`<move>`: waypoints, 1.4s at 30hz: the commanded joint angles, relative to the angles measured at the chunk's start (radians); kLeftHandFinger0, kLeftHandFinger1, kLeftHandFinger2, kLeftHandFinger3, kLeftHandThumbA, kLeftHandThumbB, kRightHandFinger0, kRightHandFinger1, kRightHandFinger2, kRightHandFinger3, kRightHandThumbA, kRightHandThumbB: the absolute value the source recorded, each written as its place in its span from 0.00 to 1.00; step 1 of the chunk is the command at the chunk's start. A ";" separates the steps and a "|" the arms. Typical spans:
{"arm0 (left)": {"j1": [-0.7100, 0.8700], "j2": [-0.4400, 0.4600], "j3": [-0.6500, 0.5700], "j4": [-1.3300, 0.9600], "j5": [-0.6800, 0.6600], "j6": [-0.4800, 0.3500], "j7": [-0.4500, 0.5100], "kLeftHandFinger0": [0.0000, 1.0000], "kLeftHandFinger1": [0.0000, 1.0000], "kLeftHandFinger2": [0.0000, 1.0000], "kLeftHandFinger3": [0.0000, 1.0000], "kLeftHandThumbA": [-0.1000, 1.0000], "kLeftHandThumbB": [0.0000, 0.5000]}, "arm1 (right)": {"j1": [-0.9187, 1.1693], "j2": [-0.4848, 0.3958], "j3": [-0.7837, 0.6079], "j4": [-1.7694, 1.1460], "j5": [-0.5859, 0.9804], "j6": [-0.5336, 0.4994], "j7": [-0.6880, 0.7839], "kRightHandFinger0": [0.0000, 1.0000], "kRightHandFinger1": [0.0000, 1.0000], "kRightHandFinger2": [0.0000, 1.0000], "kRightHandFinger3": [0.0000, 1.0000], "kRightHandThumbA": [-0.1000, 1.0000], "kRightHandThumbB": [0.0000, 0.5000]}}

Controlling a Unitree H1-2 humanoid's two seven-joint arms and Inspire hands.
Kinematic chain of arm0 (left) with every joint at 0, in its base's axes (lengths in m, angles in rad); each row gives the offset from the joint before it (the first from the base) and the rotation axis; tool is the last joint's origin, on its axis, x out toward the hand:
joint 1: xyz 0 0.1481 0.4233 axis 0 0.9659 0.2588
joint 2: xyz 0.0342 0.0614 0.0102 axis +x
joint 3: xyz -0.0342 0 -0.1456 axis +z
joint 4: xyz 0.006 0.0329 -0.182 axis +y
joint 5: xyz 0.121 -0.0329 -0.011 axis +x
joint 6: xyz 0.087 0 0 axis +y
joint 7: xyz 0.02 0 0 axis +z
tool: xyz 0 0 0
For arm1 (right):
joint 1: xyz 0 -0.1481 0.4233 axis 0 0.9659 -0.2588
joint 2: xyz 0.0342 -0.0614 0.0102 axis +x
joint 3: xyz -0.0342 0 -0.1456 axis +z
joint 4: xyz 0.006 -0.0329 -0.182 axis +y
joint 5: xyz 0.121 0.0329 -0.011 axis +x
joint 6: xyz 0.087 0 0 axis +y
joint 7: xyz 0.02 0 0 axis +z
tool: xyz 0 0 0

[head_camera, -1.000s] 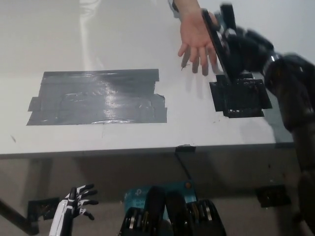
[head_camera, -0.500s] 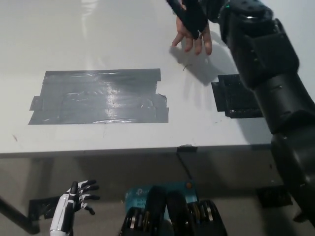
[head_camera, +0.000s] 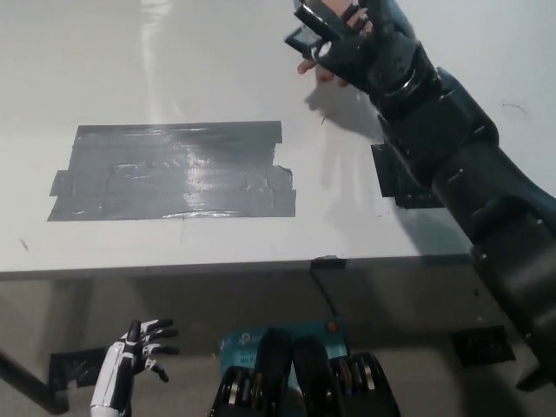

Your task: A stapler is kept on the black spot marked on the desk infront of the robot. The robot picks up the stapler using its right hand and passes it to a person

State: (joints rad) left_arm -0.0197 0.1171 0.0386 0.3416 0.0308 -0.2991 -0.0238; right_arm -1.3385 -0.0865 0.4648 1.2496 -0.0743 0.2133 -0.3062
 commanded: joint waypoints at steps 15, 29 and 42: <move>-0.036 0.030 -0.021 -0.070 -0.020 0.008 -0.061 0.28 0.46 0.54 0.64 1.00 0.86 | -0.214 -0.042 0.092 0.023 -0.205 -0.288 0.157 1.00 1.00 1.00 1.00 1.00 0.97; -0.071 0.026 -0.022 -0.076 -0.023 0.031 -0.058 0.25 0.43 0.52 0.61 1.00 0.85 | -0.010 -0.254 -0.077 -0.719 -0.160 -0.209 0.319 1.00 1.00 1.00 1.00 1.00 0.86; -0.119 0.026 -0.021 -0.045 -0.015 0.030 -0.051 0.26 0.44 0.52 0.60 1.00 0.85 | 0.515 -0.542 -0.296 -1.865 0.034 0.045 0.444 1.00 1.00 1.00 1.00 1.00 0.88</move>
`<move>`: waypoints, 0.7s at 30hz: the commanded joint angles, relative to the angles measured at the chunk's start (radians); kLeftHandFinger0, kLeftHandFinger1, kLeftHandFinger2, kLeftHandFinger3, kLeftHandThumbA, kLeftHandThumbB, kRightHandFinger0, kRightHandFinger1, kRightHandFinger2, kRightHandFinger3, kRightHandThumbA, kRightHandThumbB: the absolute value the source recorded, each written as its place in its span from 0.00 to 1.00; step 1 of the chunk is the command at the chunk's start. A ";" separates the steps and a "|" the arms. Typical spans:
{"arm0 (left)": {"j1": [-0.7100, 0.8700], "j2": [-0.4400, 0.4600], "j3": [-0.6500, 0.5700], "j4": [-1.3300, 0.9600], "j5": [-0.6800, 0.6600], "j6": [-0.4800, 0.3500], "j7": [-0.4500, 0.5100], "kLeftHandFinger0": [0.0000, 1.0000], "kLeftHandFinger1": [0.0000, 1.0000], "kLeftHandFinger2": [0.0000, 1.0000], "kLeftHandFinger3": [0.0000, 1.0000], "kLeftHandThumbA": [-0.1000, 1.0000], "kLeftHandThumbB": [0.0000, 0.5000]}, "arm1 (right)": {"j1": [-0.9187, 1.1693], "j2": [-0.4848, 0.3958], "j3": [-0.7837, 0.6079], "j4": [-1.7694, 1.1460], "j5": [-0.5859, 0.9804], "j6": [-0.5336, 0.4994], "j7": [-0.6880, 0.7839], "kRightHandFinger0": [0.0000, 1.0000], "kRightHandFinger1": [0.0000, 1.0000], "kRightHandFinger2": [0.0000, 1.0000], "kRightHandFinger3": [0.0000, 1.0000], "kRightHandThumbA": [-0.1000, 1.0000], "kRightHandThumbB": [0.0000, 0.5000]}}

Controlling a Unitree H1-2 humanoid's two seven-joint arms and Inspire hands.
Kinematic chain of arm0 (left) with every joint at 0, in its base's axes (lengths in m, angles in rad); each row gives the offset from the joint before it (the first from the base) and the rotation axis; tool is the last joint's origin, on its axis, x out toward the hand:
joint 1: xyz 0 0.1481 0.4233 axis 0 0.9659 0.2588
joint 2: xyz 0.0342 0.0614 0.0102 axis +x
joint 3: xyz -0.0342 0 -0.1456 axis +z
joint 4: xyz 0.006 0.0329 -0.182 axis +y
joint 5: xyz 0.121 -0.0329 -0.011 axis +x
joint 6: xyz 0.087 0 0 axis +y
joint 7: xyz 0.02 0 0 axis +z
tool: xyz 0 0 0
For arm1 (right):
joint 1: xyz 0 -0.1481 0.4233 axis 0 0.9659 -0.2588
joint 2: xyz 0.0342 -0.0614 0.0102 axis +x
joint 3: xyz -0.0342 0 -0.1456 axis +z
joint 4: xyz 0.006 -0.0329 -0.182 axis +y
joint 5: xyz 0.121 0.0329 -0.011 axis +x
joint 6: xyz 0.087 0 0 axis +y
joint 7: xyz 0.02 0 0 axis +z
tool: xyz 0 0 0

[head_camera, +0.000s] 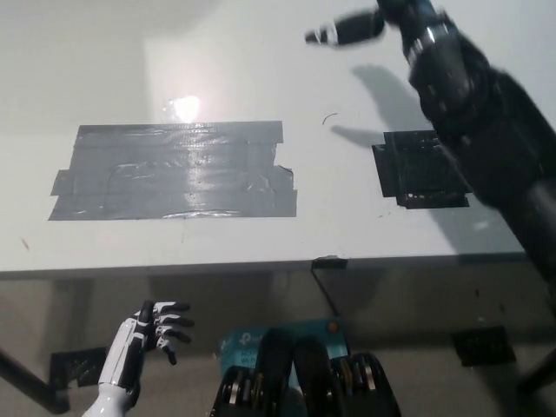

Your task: A stapler is kept on the black spot marked on the desk infront of the robot. The robot picks up the stapler using its right hand and passes it to a person

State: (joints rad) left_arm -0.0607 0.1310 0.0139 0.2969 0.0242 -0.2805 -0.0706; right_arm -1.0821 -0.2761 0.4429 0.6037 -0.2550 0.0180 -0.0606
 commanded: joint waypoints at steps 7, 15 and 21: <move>-0.126 0.010 0.005 0.041 -0.011 -0.007 -0.003 0.27 0.44 0.51 0.60 1.00 0.88 | 0.690 -0.393 -0.374 -1.476 0.318 0.149 0.085 1.00 1.00 1.00 1.00 1.00 0.81; -0.122 0.005 0.001 0.057 -0.007 -0.024 -0.002 0.26 0.44 0.51 0.60 1.00 0.86 | 0.988 -0.337 -0.344 -1.508 0.283 0.023 0.025 1.00 1.00 1.00 1.00 1.00 0.79; -0.111 0.002 0.001 0.061 -0.005 -0.027 0.000 0.25 0.43 0.50 0.59 1.00 0.87 | 1.123 -0.198 -0.256 -1.449 0.190 -0.097 -0.015 1.00 1.00 1.00 1.00 1.00 0.71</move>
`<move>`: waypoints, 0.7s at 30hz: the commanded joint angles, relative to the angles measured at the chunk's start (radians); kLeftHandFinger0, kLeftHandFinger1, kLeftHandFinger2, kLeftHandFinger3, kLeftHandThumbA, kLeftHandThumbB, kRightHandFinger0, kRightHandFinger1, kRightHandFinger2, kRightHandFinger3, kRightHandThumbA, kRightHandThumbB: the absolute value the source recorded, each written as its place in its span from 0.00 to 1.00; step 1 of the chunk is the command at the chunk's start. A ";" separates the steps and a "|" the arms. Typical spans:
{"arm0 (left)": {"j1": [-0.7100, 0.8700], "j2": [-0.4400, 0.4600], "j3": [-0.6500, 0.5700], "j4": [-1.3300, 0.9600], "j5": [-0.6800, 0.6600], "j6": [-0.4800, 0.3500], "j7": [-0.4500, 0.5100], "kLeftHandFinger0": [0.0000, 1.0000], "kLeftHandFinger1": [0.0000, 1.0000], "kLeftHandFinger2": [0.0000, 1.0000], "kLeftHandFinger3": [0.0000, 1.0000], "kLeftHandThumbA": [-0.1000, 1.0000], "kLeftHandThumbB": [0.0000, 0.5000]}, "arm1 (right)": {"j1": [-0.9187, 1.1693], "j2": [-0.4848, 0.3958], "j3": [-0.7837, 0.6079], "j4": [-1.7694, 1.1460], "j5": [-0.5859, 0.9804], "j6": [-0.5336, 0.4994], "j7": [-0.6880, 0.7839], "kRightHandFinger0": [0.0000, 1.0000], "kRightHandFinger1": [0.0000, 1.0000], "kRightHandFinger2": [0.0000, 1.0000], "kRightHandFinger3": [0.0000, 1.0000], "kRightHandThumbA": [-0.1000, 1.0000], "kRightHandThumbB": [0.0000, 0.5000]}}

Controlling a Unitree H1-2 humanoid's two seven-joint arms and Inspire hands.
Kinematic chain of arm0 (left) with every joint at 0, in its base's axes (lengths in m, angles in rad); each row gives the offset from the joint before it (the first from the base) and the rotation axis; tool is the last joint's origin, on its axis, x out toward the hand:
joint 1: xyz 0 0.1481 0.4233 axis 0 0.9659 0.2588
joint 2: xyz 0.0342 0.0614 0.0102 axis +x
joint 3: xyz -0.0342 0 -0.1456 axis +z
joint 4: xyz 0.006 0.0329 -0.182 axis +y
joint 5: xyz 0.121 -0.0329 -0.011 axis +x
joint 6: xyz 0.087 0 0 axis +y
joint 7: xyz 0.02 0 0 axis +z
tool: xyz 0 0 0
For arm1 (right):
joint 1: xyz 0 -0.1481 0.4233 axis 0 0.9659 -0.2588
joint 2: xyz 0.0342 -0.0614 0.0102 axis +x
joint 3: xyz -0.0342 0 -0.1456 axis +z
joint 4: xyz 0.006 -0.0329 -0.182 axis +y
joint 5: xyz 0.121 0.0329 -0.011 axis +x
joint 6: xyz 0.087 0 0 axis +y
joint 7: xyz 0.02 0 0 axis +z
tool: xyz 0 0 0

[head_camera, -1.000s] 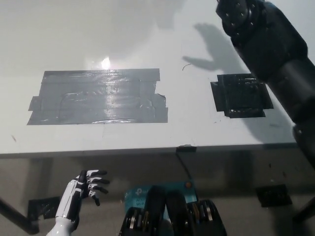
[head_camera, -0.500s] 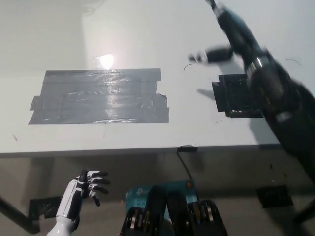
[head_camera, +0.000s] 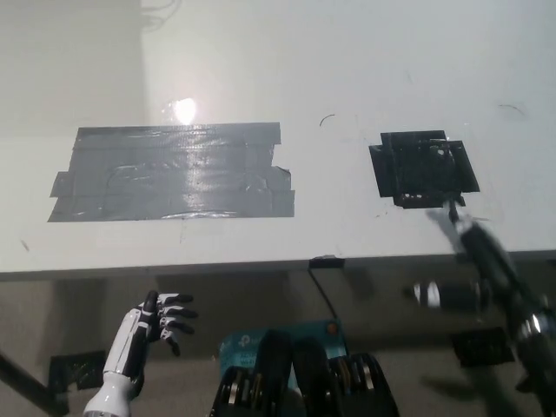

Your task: A stapler is kept on the black spot marked on the desk infront of the robot. The robot picks up the stapler using its right hand and passes it to a person

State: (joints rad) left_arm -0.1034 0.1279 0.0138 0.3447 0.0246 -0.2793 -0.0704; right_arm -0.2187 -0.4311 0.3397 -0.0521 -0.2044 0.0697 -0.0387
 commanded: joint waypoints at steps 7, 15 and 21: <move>-0.044 0.007 0.002 0.006 -0.004 -0.035 0.001 0.24 0.41 0.48 0.57 1.00 0.87 | 0.375 0.097 -0.084 -0.610 0.066 -0.315 -0.096 1.00 1.00 1.00 1.00 1.00 0.72; -0.004 0.006 -0.003 -0.022 -0.010 -0.014 -0.011 0.24 0.41 0.47 0.56 1.00 0.86 | 0.439 0.176 -0.103 -0.304 0.106 -0.339 -0.058 1.00 1.00 1.00 1.00 1.00 0.71; 0.036 0.001 -0.014 -0.031 -0.009 -0.034 -0.018 0.27 0.43 0.50 0.58 1.00 0.87 | 0.437 0.194 -0.127 -0.149 0.107 -0.350 -0.006 1.00 1.00 1.00 1.00 1.00 0.72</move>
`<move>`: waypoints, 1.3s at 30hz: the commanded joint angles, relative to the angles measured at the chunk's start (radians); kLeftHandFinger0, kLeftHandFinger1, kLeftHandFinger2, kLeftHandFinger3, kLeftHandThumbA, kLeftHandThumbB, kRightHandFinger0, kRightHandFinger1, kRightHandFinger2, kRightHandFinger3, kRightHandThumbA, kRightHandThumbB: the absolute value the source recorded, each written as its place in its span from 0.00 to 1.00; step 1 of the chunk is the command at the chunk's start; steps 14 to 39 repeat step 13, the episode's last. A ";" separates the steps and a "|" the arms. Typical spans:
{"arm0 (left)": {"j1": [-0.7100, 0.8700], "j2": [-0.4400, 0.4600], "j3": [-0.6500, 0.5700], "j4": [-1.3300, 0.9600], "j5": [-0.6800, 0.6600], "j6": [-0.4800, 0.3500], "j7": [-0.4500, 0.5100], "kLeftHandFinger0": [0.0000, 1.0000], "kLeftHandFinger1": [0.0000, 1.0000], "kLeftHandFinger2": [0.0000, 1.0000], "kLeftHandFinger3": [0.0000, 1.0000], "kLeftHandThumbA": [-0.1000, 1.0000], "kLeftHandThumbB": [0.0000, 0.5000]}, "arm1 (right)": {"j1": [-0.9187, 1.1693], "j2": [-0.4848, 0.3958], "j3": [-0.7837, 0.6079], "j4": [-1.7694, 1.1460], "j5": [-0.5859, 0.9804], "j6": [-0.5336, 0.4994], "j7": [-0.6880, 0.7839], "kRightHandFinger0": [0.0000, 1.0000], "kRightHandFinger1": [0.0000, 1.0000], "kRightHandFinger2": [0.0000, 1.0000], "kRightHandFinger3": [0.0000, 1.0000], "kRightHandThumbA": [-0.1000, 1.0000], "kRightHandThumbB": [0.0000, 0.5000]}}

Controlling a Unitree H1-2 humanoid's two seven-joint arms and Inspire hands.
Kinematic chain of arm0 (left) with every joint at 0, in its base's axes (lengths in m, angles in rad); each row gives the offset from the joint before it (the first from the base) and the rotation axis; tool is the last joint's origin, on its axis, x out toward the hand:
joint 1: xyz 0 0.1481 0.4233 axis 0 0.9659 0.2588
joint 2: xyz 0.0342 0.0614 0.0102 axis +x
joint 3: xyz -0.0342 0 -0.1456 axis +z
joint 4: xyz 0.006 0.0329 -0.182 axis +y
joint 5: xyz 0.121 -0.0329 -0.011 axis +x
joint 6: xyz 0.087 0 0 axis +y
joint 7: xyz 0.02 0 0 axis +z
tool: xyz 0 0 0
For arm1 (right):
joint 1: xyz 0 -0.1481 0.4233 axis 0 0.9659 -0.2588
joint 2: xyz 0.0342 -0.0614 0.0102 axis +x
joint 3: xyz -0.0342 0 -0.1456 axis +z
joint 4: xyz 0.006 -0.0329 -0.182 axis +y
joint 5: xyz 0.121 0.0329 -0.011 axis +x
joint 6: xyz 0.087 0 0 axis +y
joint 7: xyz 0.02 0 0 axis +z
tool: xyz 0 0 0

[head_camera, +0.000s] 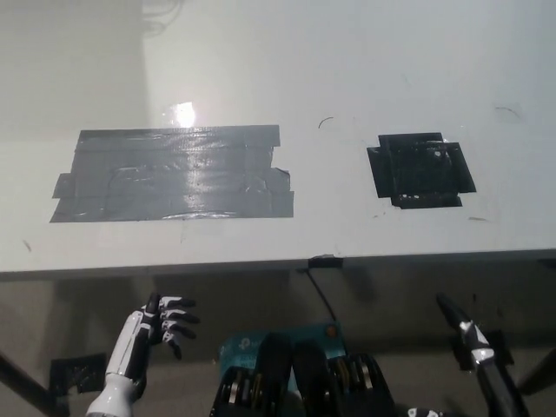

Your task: A stapler is kept on the black spot marked on the desk infront of the robot. The robot picks up the stapler using its right hand and passes it to a person

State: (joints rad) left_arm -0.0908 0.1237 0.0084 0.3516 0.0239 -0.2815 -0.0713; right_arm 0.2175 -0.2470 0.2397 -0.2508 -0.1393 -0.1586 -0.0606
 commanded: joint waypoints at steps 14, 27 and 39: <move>0.136 0.012 -0.018 -0.062 0.038 -0.109 0.005 1.00 1.00 1.00 1.00 1.00 1.00 | 0.022 0.016 -0.022 0.145 0.093 -0.129 0.087 1.00 1.00 1.00 1.00 1.00 0.79; 0.136 0.012 -0.018 -0.062 0.038 -0.109 0.005 1.00 1.00 1.00 1.00 1.00 1.00 | 0.022 0.016 -0.022 0.145 0.093 -0.129 0.087 1.00 1.00 1.00 1.00 1.00 0.79; 0.136 0.012 -0.018 -0.062 0.038 -0.109 0.005 1.00 1.00 1.00 1.00 1.00 1.00 | 0.022 0.016 -0.022 0.145 0.093 -0.129 0.087 1.00 1.00 1.00 1.00 1.00 0.79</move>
